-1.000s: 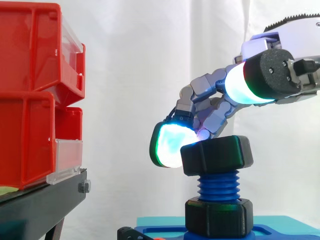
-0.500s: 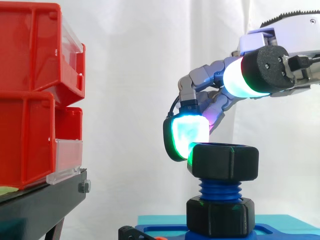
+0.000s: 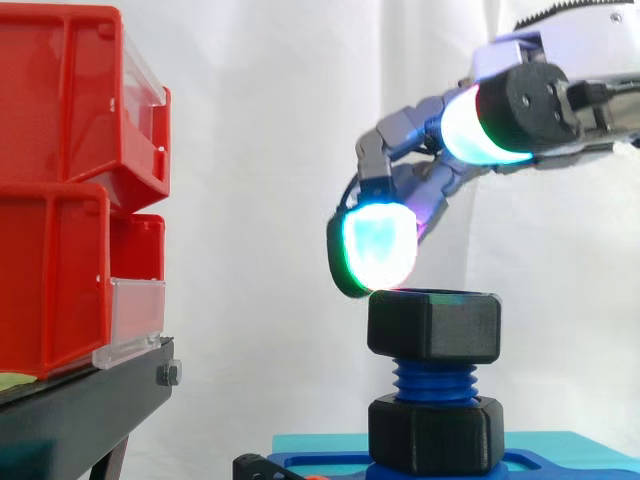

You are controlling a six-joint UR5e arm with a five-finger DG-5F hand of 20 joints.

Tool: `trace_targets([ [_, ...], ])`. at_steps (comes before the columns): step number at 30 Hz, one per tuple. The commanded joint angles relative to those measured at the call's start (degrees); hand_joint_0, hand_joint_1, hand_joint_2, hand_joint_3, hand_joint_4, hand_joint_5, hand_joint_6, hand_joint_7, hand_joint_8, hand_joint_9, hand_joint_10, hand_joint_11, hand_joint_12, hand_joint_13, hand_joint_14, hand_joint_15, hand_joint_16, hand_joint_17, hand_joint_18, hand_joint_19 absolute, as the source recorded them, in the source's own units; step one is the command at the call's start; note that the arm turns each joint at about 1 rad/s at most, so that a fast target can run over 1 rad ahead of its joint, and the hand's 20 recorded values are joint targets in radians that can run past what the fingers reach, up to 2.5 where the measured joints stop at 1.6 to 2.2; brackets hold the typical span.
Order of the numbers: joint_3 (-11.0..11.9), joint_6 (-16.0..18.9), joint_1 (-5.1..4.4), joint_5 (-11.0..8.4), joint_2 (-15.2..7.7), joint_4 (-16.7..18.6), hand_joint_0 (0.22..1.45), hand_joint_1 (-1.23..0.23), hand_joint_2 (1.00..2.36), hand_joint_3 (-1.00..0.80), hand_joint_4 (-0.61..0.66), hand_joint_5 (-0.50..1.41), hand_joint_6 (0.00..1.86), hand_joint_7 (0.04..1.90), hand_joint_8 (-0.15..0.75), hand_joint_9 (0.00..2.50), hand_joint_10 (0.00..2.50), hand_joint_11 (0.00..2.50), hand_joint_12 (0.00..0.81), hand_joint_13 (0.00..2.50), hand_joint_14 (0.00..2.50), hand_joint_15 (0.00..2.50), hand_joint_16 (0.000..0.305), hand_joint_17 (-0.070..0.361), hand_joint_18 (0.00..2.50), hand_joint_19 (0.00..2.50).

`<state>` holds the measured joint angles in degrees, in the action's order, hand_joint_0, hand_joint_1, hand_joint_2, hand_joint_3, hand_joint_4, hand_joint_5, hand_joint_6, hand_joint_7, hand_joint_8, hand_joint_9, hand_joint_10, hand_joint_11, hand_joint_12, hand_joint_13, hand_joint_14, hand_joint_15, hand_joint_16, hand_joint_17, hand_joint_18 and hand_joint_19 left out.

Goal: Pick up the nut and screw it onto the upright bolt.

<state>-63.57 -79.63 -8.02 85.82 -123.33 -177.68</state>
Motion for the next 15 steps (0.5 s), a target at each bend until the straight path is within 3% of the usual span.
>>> trace_targets([
  [1, 0.64, 0.00, 0.11, 0.14, 0.02, 0.06, 0.53, -0.22, 1.00, -0.50, 0.26, -0.09, 0.50, 0.97, 0.257, 0.67, 0.00, 0.00, 0.278, 0.49, 0.00, 0.00, 0.025, 0.057, 0.16, 0.00],
  [9, 0.55, -0.18, 0.11, 0.14, -0.07, 0.41, 0.52, -0.22, 1.00, -0.50, 0.22, -0.12, 0.50, 0.75, 0.244, 0.63, 0.00, 0.00, 0.286, 0.47, 0.00, 0.00, 0.028, 0.063, 0.13, 0.00],
  [15, 0.47, -0.18, -0.77, -0.30, -0.07, 2.08, 0.50, -0.16, 1.00, -0.50, 0.19, -0.14, 0.50, 0.65, 0.208, 0.49, 0.00, 0.00, 0.311, 0.26, 0.00, 0.00, 0.034, 0.076, 0.00, 0.00],
])
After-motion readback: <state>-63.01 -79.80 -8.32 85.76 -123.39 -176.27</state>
